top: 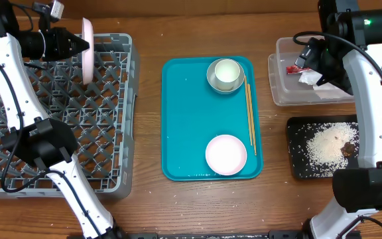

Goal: Sort waste into correct bins and load items into the dishwasher
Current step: 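Lift the white plate with the left gripper and set it in the rack, then move the left gripper back over the grey bowl on the tray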

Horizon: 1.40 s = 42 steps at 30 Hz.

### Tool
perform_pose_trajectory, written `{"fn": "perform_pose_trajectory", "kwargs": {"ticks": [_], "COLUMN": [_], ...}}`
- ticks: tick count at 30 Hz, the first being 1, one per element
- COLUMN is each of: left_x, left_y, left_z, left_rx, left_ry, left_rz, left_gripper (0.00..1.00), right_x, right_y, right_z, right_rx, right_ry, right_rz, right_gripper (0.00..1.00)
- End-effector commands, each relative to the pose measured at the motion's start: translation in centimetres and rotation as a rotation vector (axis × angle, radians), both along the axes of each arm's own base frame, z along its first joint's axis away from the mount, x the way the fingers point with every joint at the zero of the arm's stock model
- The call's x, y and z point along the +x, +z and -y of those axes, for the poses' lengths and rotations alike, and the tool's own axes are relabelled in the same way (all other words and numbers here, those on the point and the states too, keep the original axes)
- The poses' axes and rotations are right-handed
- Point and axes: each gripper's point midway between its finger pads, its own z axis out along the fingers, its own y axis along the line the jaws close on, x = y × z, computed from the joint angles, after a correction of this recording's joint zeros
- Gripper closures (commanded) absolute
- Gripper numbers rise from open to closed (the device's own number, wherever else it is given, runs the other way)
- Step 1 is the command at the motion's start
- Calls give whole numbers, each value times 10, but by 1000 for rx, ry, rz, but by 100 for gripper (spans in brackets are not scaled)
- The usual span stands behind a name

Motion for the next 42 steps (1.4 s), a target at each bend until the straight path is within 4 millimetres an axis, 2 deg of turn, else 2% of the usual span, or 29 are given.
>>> {"fn": "perform_pose_trajectory", "kwargs": {"ticks": [1,3,4,6,7,8,14,15,16,22,27,31,34,35,37,39,42], "left_x": [-3,-7,-9,-14,-17,-21,-47,-56,-58,-98,-118,-126,-132,-136,-141,-145,-155], "left_y": [-1,5,11,25,32,43,107,126,129,188,216,226,228,225,217,204,168], "left_z": [-17,-25,-29,-35,-37,-38,-27,-21,-20,0,30,74,128,153,185,209,250], "left_rx": [-25,-35,-37,-38,-35,-26,-6,-2,-2,31,46,31,14,9,32,82,231], "left_ry": [101,140,159,193,203,209,265,278,279,340,295,184,36,-34,-114,-167,-256], "left_rz": [-74,-82,-78,-67,-56,-34,56,84,90,184,257,290,296,290,271,248,185], "left_gripper": [78,64,53,24,2,0,0,0,0,0,0,0,0,0,0,0,0], "right_x": [0,0,0,0,0,0,0,0,0,0,0,0,0,0,0,0,0], "right_y": [14,14,14,14,14,14,14,14,14,14,14,14,14,14,14,14,14], "right_z": [1,1,1,1,1,1,1,1,1,1,1,1,1,1,1,1,1], "right_rx": [-3,-3,-3,-3,-3,-3,-3,-3,-3,-3,-3,-3,-3,-3,-3,-3,-3], "right_ry": [10,10,10,10,9,10,10,10,10,10,9,10,10,10,10,10,10], "right_rz": [43,43,43,43,43,43,43,43,43,43,43,43,43,43,42,43,43], "right_gripper": [0,0,0,0,0,0,0,0,0,0,0,0,0,0,0,0,0]}}
